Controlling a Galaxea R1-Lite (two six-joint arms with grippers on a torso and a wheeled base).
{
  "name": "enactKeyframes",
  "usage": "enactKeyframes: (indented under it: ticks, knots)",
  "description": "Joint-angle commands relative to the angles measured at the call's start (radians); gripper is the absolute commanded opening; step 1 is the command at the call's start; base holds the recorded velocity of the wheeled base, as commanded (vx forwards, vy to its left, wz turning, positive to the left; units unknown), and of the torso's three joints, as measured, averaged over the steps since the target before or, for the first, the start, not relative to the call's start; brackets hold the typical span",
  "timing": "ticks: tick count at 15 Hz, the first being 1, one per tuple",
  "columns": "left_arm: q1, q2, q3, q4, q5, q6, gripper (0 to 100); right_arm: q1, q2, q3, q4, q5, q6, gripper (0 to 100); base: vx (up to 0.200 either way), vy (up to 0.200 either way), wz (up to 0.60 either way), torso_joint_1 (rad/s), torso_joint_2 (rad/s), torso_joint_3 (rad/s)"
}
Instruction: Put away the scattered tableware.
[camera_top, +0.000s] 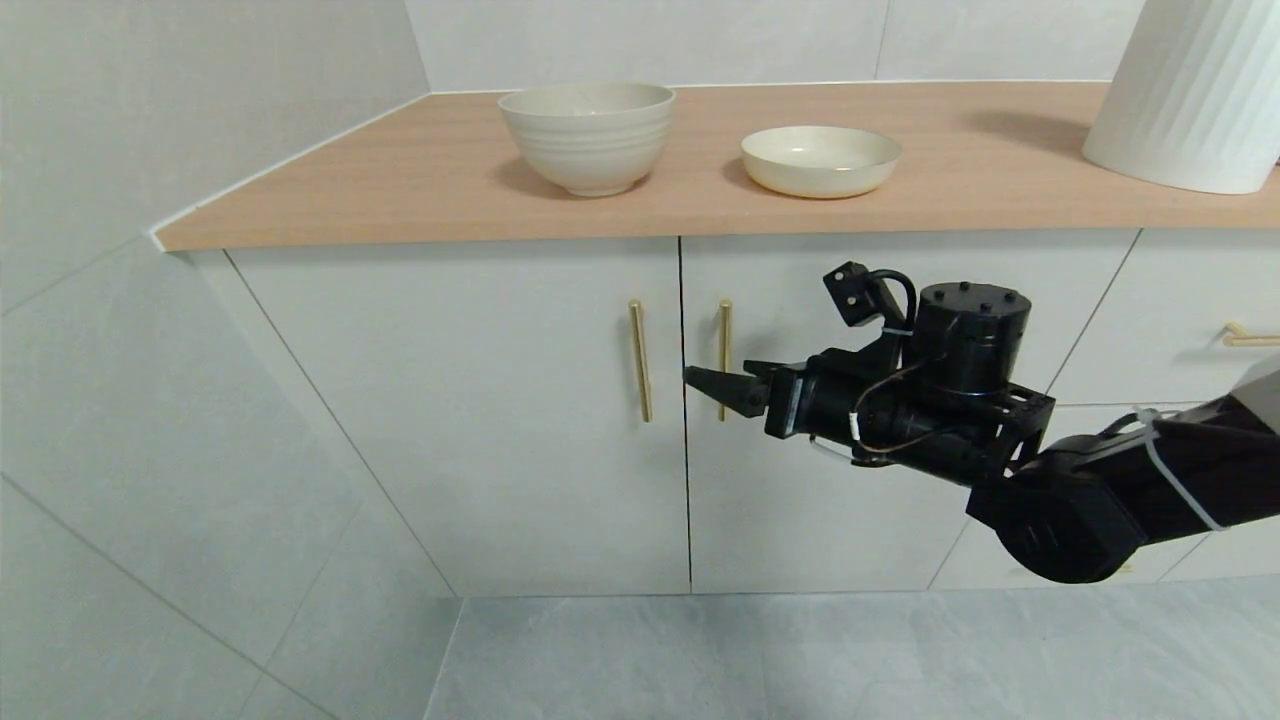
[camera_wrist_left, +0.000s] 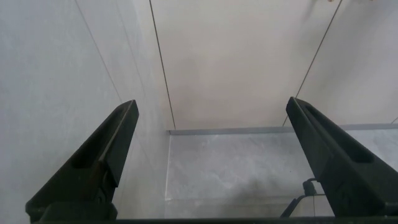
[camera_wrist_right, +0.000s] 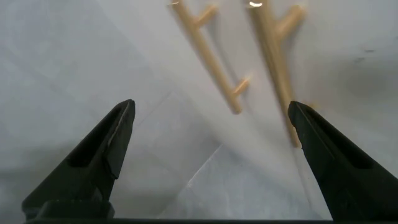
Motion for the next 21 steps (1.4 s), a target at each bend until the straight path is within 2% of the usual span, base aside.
enactKeyframes:
  ticks: [1, 4, 7, 16, 19, 21]
  knots:
    - [0.0, 0.0, 0.0, 0.0, 0.0, 0.0, 100, -0.001, 0.043, -0.015, -0.007, -0.011, 0.0, 100, 0.0, 0.0, 0.0, 0.0, 0.0, 0.0]
    - [0.0, 0.0, 0.0, 0.0, 0.0, 0.0, 100, -0.001, 0.055, -0.038, -0.014, -0.011, 0.011, 100, 0.0, 0.0, 0.0, 0.0, 0.0, 0.0]
    - [0.0, 0.0, 0.0, 0.0, 0.0, 0.0, 100, -0.002, 0.098, -0.058, -0.107, -0.029, 0.025, 100, 0.0, 0.0, 0.0, 0.0, 0.0, 0.0]
    - [0.0, 0.0, 0.0, 0.0, 0.0, 0.0, 100, 0.004, 0.146, -0.093, -0.133, -0.023, 0.091, 100, 0.0, 0.0, 0.0, 0.0, 0.0, 0.0]
    - [0.0, 0.0, 0.0, 0.0, 0.0, 0.0, 100, 0.019, 0.114, -0.072, -0.133, 0.014, 0.168, 100, 0.0, 0.0, 0.0, 0.0, 0.0, 0.0]
    - [0.0, 0.0, 0.0, 0.0, 0.0, 0.0, 100, 0.024, 0.078, -0.036, -0.133, 0.078, 0.197, 100, 0.0, 0.0, 0.0, 0.0, 0.0, 0.0]
